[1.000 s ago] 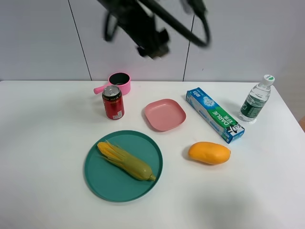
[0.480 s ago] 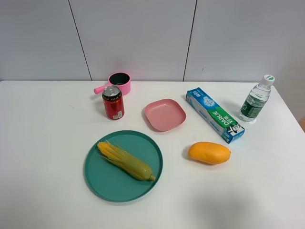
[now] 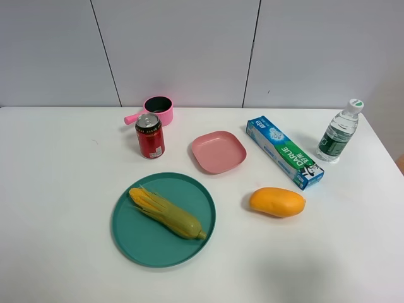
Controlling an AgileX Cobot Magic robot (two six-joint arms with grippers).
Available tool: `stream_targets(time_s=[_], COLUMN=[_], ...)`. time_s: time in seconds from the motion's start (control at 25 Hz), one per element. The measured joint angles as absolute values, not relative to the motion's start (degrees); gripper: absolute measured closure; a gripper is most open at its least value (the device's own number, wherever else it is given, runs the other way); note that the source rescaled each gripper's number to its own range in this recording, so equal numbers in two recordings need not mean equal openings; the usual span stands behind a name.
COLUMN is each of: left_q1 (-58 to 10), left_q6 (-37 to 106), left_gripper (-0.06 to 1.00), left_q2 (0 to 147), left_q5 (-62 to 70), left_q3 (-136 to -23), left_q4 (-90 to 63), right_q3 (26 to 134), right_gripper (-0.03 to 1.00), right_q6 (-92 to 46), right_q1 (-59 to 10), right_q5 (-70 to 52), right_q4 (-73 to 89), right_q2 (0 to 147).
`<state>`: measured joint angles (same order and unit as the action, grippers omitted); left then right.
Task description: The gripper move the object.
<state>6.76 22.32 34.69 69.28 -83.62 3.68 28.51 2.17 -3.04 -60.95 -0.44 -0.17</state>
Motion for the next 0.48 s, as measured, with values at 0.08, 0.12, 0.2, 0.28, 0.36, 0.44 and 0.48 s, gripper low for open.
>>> stream_targets(time_s=[0.08,0.12,0.2,0.28,0.36,0.44,0.48], left_q1=[6.8,6.8,6.8,6.8,6.8,6.8,6.8], left_q6=[20.2,19.3,17.8,15.6,12.8,9.5,8.1], left_gripper=[0.31,0.31,0.31,0.31,0.31,0.31,0.31], left_q2=[29.7,27.0,21.3,16.2,11.3,6.6,4.5], left_q5=[69.4,69.4,69.4,69.6,69.7,69.8,69.8], left_q3=[-77.9,-75.5,-70.0,-64.9,-59.3,-54.4,-51.9], left_q4=[5.3,5.6,5.7,5.7,5.8,5.9,6.0], right_q3=[28.5,28.5,28.5,28.5,28.5,28.5,28.5], right_gripper=[-0.03,-0.03,-0.03,-0.03,-0.03,-0.03,-0.03], right_q6=[2.2,2.2,2.2,2.2,2.2,2.2,2.2], right_q1=[-3.0,-3.0,-3.0,-3.0,-3.0,-3.0,-3.0], right_q5=[-61.0,-61.0,-61.0,-61.0,-61.0,-61.0,-61.0], right_q4=[-0.4,-0.4,-0.4,-0.4,-0.4,-0.4,-0.4], right_q2=[-0.2,-0.2,-0.2,-0.2,-0.2,-0.2,-0.2])
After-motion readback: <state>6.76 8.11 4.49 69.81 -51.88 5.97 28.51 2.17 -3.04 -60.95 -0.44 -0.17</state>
